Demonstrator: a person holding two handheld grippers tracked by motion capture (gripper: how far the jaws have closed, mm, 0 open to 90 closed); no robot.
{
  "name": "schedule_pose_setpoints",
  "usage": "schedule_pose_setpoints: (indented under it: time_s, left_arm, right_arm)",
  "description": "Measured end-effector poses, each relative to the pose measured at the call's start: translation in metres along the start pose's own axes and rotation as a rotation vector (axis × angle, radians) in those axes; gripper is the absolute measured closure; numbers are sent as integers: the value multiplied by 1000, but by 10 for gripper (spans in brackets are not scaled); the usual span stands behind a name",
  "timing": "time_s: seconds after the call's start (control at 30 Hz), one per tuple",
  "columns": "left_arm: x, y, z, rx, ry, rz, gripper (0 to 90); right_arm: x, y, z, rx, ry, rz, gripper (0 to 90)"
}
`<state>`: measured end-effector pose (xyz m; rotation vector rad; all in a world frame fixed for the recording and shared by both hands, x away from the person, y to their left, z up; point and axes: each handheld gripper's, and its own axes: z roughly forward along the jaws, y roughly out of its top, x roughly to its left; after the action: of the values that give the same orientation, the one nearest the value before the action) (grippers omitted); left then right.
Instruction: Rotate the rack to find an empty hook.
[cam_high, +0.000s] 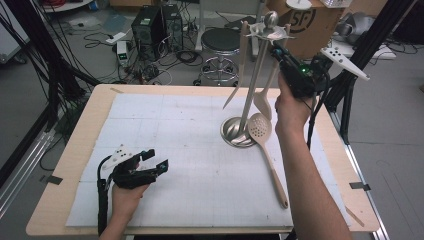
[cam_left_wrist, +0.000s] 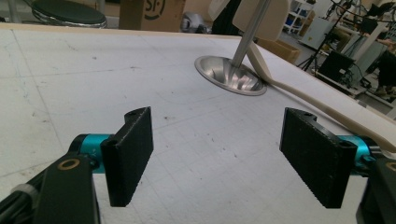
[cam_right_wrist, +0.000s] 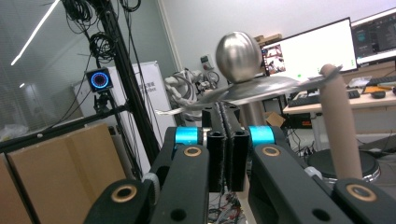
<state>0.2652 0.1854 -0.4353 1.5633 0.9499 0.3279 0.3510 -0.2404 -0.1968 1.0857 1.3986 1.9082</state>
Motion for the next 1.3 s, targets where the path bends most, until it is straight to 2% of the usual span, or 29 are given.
schedule_pose_setpoints:
  time_s: [0.07,0.23,0.3,0.4,0.47,0.57,0.63,0.7,0.97,1.3]
  left_arm:
    - [0,0,-1,0,1,-1,264]
    - [0,0,0,3,-1,2,263]
    - [-1,0,1,7,-6,1,263]
    - [-1,0,2,5,-4,2,263]
    - [-1,0,2,9,-8,2,263]
    - [-1,0,3,9,-7,5,263]
    - [-1,0,3,8,-7,5,264]
    - [-1,0,3,8,-6,5,263]
    - [-1,0,3,7,-6,5,263]
    - [-1,-1,4,7,-2,8,263]
  right_arm:
    - [-3,-2,-4,-10,-8,3,883]
    - [-14,-14,-17,20,-20,3,882]
    - [-18,-20,-21,34,-26,1,846]
    - [-23,-28,-26,73,-5,8,829]
    - [-24,-32,-28,89,-2,4,747]
    - [-23,-35,-30,110,5,2,678]
    - [-22,-37,-31,120,17,-15,632]
    - [-22,-40,-33,131,22,-20,629]
    - [-32,-49,-41,136,-4,12,604]
    - [-40,-72,-52,168,-1,44,605]
